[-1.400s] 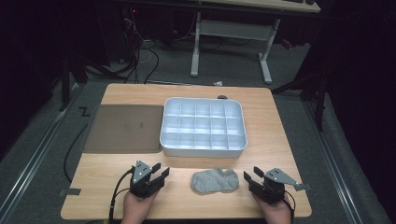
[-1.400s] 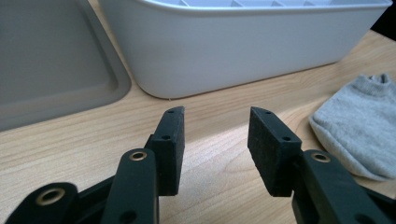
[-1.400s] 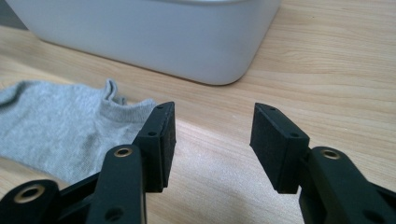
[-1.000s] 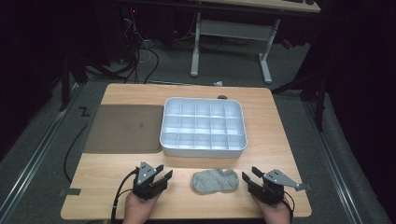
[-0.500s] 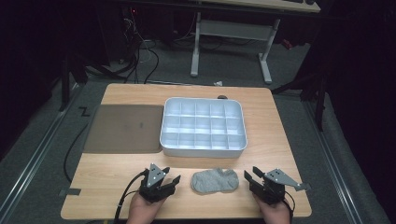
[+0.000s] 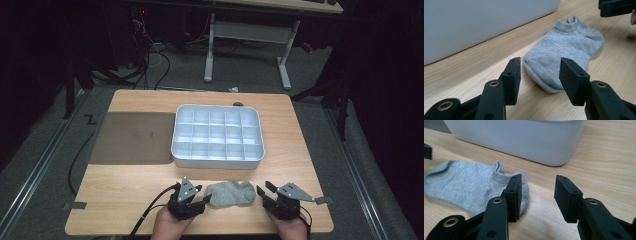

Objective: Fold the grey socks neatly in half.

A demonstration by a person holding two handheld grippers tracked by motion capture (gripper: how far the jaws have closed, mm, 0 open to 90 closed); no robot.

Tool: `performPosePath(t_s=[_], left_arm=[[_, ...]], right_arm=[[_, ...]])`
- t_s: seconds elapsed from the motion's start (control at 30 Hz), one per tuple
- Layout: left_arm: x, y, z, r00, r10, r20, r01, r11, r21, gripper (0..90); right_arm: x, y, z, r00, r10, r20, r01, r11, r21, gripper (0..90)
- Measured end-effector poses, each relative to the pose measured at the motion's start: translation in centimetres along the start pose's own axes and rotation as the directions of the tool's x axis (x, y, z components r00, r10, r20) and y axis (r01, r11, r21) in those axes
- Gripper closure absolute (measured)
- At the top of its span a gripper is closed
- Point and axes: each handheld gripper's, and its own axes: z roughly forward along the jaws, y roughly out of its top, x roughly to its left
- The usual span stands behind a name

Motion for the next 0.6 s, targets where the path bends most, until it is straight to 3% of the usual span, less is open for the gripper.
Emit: performPosePath(t_s=[0.1, 0.2, 0.4, 0.6], left_arm=[[-0.3, 0.2, 0.7, 0.9999, 0.008, -0.013, -0.008, 0.9999, 0.013, 54.5], [-0.3, 0.1, 1.5, 0.9993, -0.007, -0.036, 0.008, 0.9993, 0.037, 56.7], [-0.2, -0.1, 1.6, 0.9984, -0.020, -0.053, 0.024, 0.9979, 0.061, 64.0], [-0.2, -0.4, 1.3, 0.9975, 0.007, -0.071, -0.001, 0.9969, 0.078, 66.2]], right_arm=[[0.3, 0.0, 0.2, 0.9997, -0.009, -0.022, 0.009, 1.000, 0.009, 58.3], [0.5, 0.0, 0.5, 0.9993, -0.006, -0.038, 0.007, 1.000, 0.031, 58.8], [1.2, -0.2, 1.3, 0.9983, 0.013, -0.056, -0.008, 0.996, 0.084, 57.0], [2.2, -0.1, 2.4, 0.9973, 0.028, -0.068, -0.017, 0.988, 0.156, 51.8]])
